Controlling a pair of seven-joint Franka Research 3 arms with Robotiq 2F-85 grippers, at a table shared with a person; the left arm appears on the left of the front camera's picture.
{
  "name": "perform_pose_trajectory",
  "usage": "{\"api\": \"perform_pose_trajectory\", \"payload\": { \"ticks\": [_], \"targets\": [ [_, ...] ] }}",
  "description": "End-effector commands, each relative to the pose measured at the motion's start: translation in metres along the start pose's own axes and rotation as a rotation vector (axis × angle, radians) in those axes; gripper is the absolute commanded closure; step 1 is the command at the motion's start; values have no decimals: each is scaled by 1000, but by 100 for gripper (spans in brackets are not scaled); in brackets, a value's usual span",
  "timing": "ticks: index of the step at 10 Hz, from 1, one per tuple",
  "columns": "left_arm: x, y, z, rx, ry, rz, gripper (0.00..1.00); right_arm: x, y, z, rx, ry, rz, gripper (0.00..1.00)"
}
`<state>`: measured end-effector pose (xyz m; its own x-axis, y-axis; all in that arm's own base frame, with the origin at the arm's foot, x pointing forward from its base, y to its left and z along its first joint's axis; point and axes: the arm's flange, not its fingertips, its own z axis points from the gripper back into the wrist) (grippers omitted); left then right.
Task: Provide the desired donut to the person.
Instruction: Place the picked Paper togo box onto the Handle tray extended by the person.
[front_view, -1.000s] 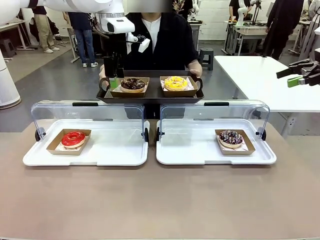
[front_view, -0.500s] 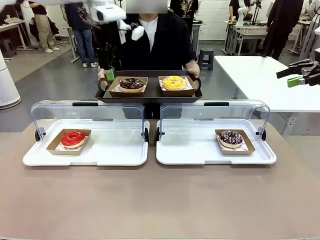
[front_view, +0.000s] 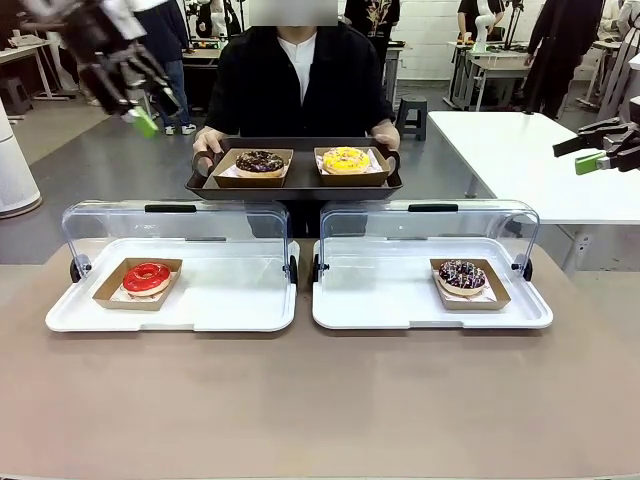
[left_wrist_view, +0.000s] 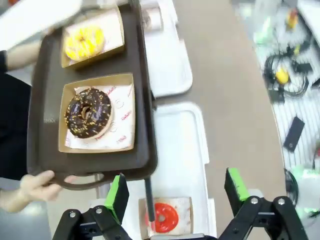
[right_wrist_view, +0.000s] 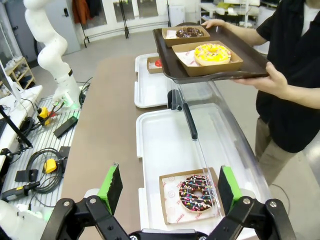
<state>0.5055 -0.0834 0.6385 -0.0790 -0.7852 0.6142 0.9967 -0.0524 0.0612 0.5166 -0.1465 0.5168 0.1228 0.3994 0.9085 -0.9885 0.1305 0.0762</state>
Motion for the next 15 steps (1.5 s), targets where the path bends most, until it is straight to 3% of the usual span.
{"api": "perform_pose_trajectory", "payload": {
  "ticks": [1, 4, 7, 10, 15],
  "targets": [
    [-56, -37, 9, 92, -189, 93, 0, 2, 0, -1, -3, 1, -4, 0],
    [-141, -55, 40, 94, -368, 236, 0, 2, 0, -1, -3, 1, -4, 0],
    [-198, -65, 59, 51, -475, 234, 0, 2, 0, -1, -3, 1, -4, 0],
    [-229, -61, 57, -22, -467, 240, 0, 2, 0, -1, -3, 1, -4, 0],
    [-239, -56, 53, 32, -474, 254, 0, 2, 0, -1, -3, 1, -4, 0]
  ]
}}
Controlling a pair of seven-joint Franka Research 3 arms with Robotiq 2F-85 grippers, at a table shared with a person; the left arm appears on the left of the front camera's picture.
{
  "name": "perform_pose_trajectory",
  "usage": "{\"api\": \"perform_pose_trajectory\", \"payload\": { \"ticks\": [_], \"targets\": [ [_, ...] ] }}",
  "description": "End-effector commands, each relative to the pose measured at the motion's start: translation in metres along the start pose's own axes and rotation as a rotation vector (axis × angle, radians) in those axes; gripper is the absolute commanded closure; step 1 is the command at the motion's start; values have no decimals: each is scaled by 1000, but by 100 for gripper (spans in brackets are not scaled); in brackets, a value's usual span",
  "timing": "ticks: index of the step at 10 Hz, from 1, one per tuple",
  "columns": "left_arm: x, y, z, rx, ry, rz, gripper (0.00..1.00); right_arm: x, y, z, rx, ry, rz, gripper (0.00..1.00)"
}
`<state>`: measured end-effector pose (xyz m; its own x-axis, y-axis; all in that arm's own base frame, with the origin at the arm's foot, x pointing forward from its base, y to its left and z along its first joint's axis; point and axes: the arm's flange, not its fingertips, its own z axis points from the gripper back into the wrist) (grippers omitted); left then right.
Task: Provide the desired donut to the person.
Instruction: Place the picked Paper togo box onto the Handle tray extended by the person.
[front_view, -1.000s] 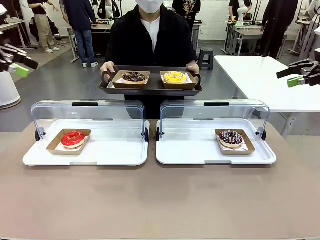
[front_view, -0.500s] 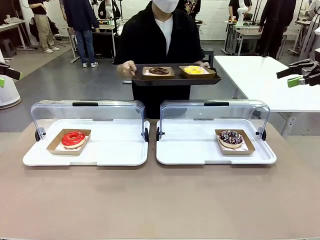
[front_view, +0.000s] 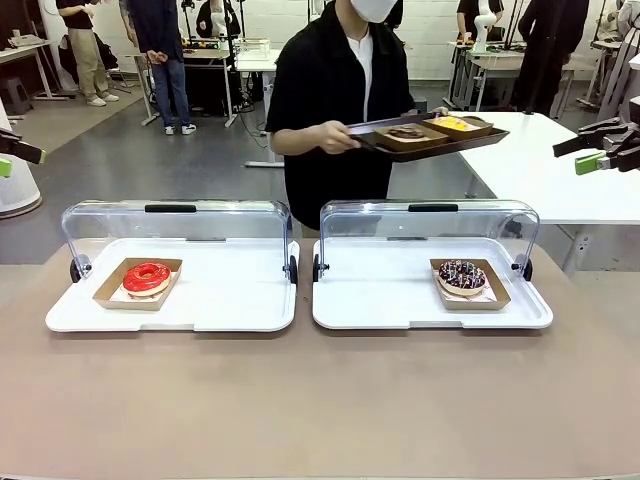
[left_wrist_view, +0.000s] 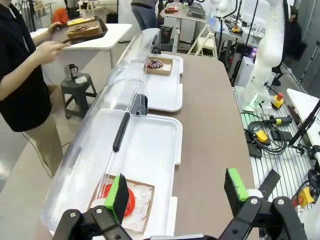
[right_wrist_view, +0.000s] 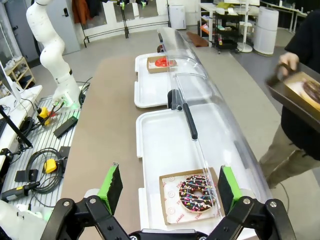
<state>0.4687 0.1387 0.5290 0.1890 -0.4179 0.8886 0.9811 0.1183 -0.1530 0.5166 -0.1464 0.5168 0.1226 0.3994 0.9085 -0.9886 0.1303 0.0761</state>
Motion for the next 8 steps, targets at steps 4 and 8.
{"api": "perform_pose_trajectory", "payload": {
  "ticks": [4, 8],
  "targets": [
    [1, -1, 1, 3, 0, -1, 0, 2, 0, -1, -3, 1, -5, 0],
    [1, -1, 1, 3, 0, -1, 0, 2, 0, -1, -3, 1, -5, 0]
  ]
}}
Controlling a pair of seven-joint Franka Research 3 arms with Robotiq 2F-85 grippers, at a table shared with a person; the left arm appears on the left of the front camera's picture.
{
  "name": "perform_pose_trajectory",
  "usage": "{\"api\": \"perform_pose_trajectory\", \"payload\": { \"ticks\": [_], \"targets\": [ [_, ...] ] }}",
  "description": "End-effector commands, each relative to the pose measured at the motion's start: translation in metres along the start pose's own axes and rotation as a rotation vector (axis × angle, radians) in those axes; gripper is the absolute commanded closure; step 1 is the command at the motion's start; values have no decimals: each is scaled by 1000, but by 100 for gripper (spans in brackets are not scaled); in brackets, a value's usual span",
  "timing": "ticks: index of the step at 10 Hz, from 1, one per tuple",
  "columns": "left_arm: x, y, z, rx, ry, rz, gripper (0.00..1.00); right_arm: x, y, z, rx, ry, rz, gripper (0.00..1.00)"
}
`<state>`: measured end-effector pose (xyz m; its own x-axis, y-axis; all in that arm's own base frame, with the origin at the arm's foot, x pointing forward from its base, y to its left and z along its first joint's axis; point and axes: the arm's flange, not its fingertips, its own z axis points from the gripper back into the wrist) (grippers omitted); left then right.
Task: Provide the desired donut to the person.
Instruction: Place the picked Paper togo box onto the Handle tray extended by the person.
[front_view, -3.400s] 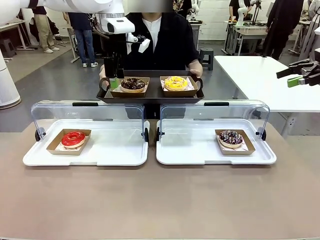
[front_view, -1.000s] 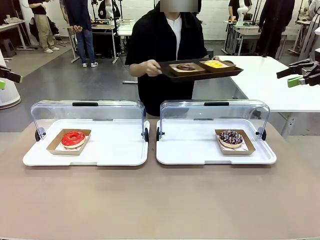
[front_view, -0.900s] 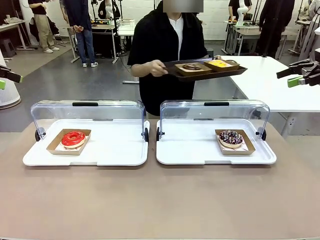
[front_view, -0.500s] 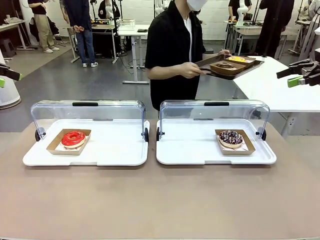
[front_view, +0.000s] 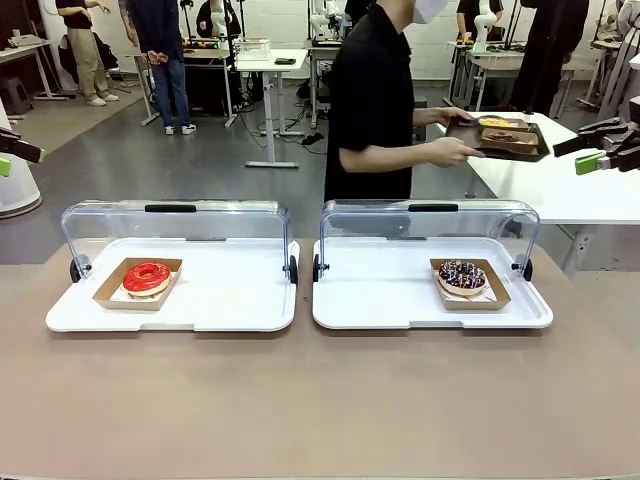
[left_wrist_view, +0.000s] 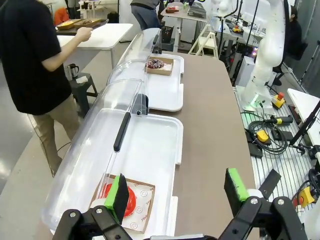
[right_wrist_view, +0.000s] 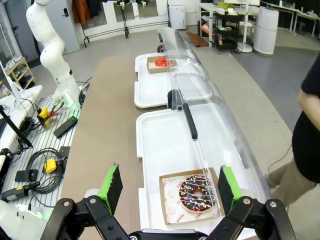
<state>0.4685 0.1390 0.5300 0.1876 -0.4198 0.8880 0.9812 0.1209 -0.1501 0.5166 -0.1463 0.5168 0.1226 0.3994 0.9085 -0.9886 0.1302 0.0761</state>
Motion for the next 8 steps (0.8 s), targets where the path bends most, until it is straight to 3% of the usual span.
{"api": "perform_pose_trajectory", "payload": {
  "ticks": [1, 8],
  "targets": [
    [0, 0, 1, 0, -2, 0, 0, 2, 0, -1, -3, 1, -5, 0],
    [0, 0, 1, 0, -2, 0, 0, 2, 0, -1, -3, 1, -5, 0]
  ]
}}
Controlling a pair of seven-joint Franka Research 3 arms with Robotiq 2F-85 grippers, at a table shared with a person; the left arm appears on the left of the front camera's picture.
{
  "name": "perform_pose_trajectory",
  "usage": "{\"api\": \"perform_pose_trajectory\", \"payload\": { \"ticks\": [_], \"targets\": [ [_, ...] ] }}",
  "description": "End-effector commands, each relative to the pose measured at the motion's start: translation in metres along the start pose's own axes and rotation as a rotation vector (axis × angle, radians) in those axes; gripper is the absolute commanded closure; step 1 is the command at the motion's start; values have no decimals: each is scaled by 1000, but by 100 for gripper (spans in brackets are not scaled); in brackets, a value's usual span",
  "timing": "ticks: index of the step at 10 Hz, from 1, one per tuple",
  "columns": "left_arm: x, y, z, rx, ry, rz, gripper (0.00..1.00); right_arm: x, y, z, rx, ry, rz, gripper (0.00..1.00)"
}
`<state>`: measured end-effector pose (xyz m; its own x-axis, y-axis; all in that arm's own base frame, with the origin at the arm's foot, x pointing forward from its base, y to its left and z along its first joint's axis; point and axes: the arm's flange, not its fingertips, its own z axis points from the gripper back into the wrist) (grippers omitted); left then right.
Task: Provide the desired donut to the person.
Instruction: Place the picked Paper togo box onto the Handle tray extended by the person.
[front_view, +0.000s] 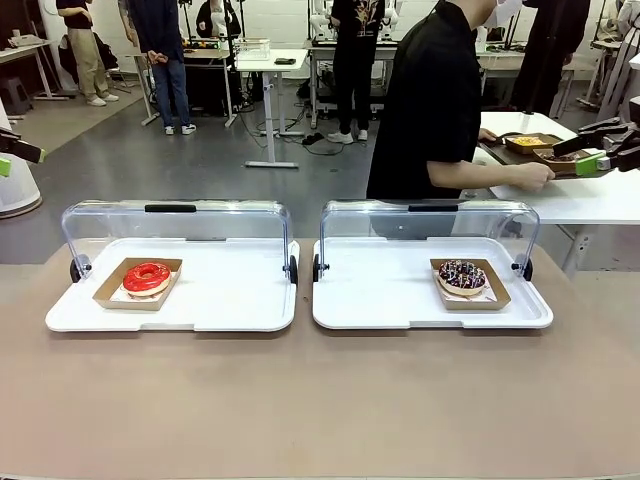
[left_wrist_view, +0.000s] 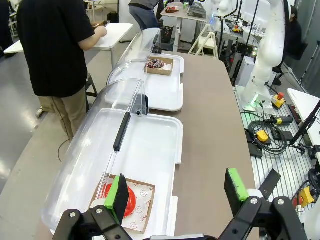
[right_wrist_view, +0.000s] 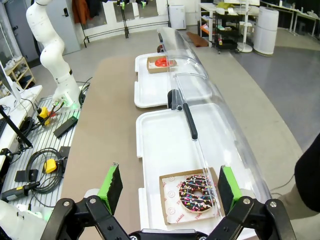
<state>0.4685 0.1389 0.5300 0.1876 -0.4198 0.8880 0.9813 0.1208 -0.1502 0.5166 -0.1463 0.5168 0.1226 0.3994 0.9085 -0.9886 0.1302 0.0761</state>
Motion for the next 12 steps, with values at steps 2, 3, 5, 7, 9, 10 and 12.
{"api": "perform_pose_trajectory", "payload": {
  "ticks": [2, 3, 5, 7, 9, 10, 12],
  "targets": [
    [0, 0, 1, 0, -2, 0, 0, 2, 0, -1, -3, 1, -5, 0],
    [0, 0, 1, 0, -2, 0, 0, 2, 0, -1, -3, 1, -5, 0],
    [0, 0, 1, 0, -2, 0, 0, 2, 0, -1, -3, 1, -5, 0],
    [0, 0, 1, 0, -2, 0, 0, 2, 0, -1, -3, 1, -5, 0],
    [0, 0, 1, 0, -2, 0, 0, 2, 0, -1, -3, 1, -5, 0],
    [0, 0, 1, 0, -2, 0, 0, 2, 0, -1, -3, 1, -5, 0],
    [0, 0, 1, 0, -2, 0, 0, 2, 0, -1, -3, 1, -5, 0]
  ]
}}
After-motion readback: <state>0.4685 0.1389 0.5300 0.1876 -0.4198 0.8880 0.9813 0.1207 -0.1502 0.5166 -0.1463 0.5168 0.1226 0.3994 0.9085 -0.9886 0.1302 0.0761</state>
